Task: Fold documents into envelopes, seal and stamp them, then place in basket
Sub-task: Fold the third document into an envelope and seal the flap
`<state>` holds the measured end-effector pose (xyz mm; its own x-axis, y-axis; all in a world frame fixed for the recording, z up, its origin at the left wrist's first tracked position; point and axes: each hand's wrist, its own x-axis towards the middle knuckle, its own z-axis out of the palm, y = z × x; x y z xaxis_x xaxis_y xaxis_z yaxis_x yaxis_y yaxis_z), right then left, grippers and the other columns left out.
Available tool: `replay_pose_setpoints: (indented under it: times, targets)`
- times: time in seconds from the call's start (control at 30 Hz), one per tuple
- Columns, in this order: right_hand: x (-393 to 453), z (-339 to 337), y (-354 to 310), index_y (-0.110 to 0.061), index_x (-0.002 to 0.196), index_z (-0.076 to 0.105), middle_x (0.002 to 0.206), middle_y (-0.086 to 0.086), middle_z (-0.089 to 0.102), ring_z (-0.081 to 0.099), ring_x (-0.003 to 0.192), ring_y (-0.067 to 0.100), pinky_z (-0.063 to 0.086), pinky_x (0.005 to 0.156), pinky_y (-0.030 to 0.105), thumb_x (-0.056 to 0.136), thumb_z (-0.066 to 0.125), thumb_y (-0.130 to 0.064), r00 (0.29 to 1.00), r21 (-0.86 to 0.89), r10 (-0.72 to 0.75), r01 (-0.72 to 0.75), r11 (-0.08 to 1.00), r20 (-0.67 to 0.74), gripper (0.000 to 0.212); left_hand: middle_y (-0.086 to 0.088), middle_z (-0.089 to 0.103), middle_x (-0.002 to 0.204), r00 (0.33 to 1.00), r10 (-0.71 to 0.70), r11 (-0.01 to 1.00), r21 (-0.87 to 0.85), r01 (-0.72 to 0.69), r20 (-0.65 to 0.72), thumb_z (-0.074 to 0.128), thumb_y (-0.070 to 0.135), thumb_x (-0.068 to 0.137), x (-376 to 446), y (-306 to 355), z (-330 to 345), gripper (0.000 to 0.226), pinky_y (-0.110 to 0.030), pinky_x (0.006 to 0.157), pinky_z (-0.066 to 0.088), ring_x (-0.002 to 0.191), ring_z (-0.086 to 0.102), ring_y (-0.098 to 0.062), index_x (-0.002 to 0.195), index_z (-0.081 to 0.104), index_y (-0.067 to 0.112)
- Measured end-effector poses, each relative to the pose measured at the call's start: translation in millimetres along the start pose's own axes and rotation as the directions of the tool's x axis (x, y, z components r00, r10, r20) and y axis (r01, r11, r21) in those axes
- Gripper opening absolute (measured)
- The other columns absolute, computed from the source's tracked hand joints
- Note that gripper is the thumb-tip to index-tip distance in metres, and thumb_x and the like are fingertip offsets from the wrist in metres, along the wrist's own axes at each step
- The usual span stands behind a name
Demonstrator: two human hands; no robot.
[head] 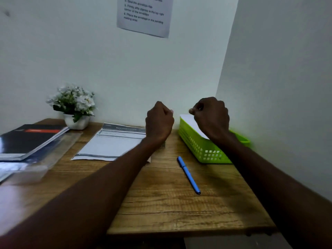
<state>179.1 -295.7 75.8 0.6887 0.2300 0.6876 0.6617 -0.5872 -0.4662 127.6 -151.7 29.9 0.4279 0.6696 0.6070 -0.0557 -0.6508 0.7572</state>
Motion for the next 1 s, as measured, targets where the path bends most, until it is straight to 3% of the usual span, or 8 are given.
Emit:
replay_pose_setpoints:
  times: [0.1, 0.2, 0.3, 0.4, 0.47, 0.6, 0.77, 1.0]
  targets:
    - [-27, 18, -33, -0.023, 0.084, 0.075, 0.075, 0.002, 0.075, 0.073, 0.08, 0.027, 0.059, 0.077, 0.039, 0.079, 0.062, -0.038, 0.992, 0.142, -0.05, 0.034, 0.989, 0.112, 0.02, -0.01, 0.071, 0.084, 0.991, 0.135, 0.968, 0.216, -0.129, -0.013, 0.055, 0.038, 0.102, 9, -20, -52, 0.034, -0.038, 0.072, 0.046, 0.086, 0.066, -0.033, 0.081, 0.062, 0.012]
    - [-44, 53, -57, -0.028, 0.096, 0.075, 0.096, 0.0, 0.077, 0.072, 0.091, 0.027, 0.058, 0.083, 0.037, 0.074, 0.062, -0.024, 0.952, 0.172, -0.13, 0.084, 0.982, 0.278, 0.026, -0.015, 0.067, 0.089, 0.974, 0.201, 0.887, 0.403, -0.225, 0.1, 0.059, 0.015, 0.099, 22, -59, -107, 0.019, -0.04, 0.068, 0.041, 0.088, 0.063, -0.04, 0.082, 0.051, 0.012]
    - [-55, 96, -84, -0.025, 0.104, 0.075, 0.111, 0.002, 0.075, 0.068, 0.105, 0.03, 0.053, 0.085, 0.034, 0.088, 0.053, -0.028, 0.892, 0.122, -0.207, 0.173, 0.977, 0.401, 0.027, -0.01, 0.058, 0.092, 0.983, 0.115, 0.88, 0.443, -0.168, 0.146, 0.061, -0.005, 0.084, 18, -110, -155, 0.02, -0.041, 0.071, 0.042, 0.09, 0.06, -0.036, 0.096, 0.053, 0.008]
    - [-60, 135, -102, -0.018, 0.105, 0.073, 0.111, 0.009, 0.074, 0.067, 0.106, 0.034, 0.052, 0.083, 0.036, 0.097, 0.05, -0.034, 0.838, 0.081, -0.221, 0.209, 0.975, 0.498, 0.028, -0.015, 0.062, 0.103, 0.979, 0.007, 0.874, 0.475, -0.104, 0.202, 0.064, 0.01, 0.091, 12, -135, -171, 0.02, -0.042, 0.081, 0.046, 0.102, 0.06, -0.036, 0.108, 0.056, 0.005]
    - [-66, 152, -107, -0.015, 0.11, 0.069, 0.116, 0.013, 0.072, 0.065, 0.11, 0.035, 0.051, 0.084, 0.037, 0.102, 0.048, -0.039, 0.829, 0.032, -0.223, 0.241, 0.97, 0.512, 0.033, -0.021, 0.061, 0.118, 0.963, -0.025, 0.806, 0.575, -0.139, 0.268, 0.061, 0.021, 0.097, 13, -135, -167, 0.028, -0.044, 0.096, 0.043, 0.116, 0.055, -0.037, 0.117, 0.057, 0.002]
    - [-73, 170, -99, -0.019, 0.145, 0.053, 0.151, 0.007, 0.055, 0.051, 0.138, 0.028, 0.042, 0.112, 0.044, 0.105, 0.037, -0.058, 0.753, -0.028, -0.235, 0.318, 0.948, 0.615, 0.058, -0.026, 0.048, 0.146, 0.937, -0.161, 0.605, 0.781, -0.153, 0.309, 0.046, 0.053, 0.103, 10, -137, -158, 0.061, -0.045, 0.115, 0.03, 0.138, 0.039, -0.041, 0.137, 0.056, 0.002]
    - [-80, 163, -91, -0.023, 0.158, 0.034, 0.165, 0.001, 0.034, 0.034, 0.15, 0.023, 0.027, 0.121, 0.049, 0.104, 0.023, -0.065, 0.608, -0.011, -0.193, 0.314, 0.949, 0.77, 0.069, -0.022, 0.051, 0.146, 0.915, -0.279, 0.614, 0.787, -0.064, 0.292, 0.034, 0.067, 0.101, 14, -151, -154, 0.071, -0.048, 0.11, 0.035, 0.138, 0.041, -0.038, 0.13, 0.064, 0.011]
    - [-86, 152, -95, -0.022, 0.162, 0.025, 0.169, -0.001, 0.026, 0.024, 0.154, 0.021, 0.017, 0.123, 0.049, 0.107, 0.02, -0.06, 0.611, -0.045, -0.181, 0.335, 0.941, 0.77, 0.066, -0.018, 0.056, 0.14, 0.936, -0.245, 0.621, 0.782, -0.05, 0.254, 0.045, 0.063, 0.1, 20, -147, -155, 0.062, -0.046, 0.107, 0.039, 0.133, 0.048, -0.034, 0.128, 0.062, 0.01]
